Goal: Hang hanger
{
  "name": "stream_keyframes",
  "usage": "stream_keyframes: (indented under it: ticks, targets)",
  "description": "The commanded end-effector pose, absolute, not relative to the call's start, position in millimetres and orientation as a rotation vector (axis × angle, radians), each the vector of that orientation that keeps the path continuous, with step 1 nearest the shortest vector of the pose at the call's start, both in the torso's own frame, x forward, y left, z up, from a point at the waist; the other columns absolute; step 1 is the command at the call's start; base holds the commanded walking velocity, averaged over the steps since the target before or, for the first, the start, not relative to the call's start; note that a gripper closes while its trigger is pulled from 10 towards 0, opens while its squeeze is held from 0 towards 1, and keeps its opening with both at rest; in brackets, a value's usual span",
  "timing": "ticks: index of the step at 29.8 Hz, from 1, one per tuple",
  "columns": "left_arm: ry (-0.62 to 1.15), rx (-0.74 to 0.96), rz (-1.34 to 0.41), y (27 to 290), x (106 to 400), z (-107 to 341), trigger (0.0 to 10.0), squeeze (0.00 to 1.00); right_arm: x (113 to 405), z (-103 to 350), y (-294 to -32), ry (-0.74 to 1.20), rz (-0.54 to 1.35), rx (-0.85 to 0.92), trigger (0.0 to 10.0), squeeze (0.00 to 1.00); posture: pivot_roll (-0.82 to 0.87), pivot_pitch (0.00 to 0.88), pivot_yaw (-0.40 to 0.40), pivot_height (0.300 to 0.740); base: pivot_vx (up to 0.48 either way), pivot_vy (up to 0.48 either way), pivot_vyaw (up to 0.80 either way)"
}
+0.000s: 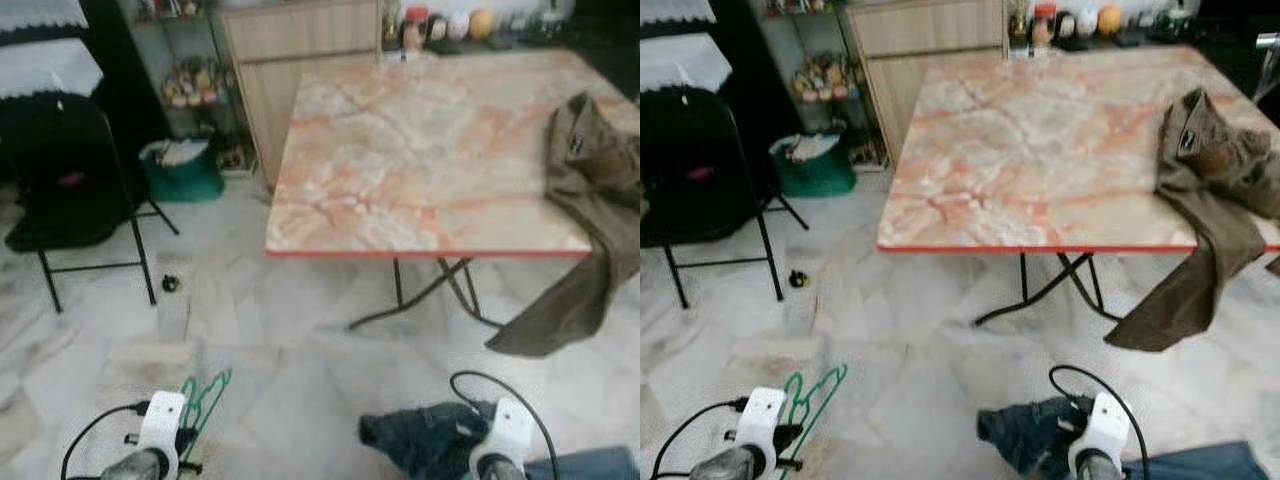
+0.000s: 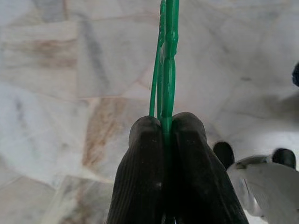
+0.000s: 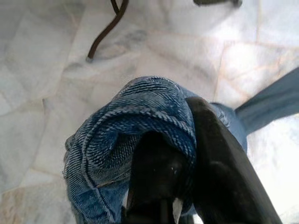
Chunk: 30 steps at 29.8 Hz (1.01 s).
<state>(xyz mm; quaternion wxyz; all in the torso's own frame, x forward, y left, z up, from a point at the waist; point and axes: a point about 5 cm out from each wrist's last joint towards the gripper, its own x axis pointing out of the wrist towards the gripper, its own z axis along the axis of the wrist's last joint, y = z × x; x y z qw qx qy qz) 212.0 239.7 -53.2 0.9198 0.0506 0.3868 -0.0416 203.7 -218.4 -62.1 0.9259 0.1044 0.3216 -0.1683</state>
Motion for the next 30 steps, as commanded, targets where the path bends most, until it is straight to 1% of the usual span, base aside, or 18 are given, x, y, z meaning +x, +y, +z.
stream_keyframes:
  ticks: [1,6,13,20,30]
  targets:
    - [0.801,0.116,-0.09,241.9,210.3,-53.5,10.0,0.0,210.4,-57.0,-219.0,0.62,-0.341,0.204,10.0,0.0,0.09,0.0,0.07,0.74,0.0,0.0,0.0]
    - [0.797,0.106,-0.105,237.9,211.1,-54.0,10.0,0.0,217.2,-51.7,-217.4,0.578,-0.317,0.182,10.0,0.0,0.09,0.0,0.069,0.74,0.0,0.0,0.0]
    - [0.786,0.106,-0.125,234.8,213.3,-53.1,10.0,0.0,215.2,-52.5,-220.0,0.583,-0.333,0.18,10.0,0.0,0.09,0.0,0.068,0.74,0.0,0.0,0.0]
    - [0.768,0.143,-0.16,233.3,216.1,-50.9,10.0,0.0,214.4,-53.0,-219.6,0.586,-0.331,0.178,10.0,0.0,0.09,0.0,0.069,0.74,0.0,0.0,0.0]
    - [0.756,0.147,-0.167,232.2,218.6,-49.3,10.0,0.0,215.9,-52.5,-217.8,0.583,-0.324,0.179,10.0,0.0,0.1,0.0,0.07,0.74,0.0,-0.431,0.0]
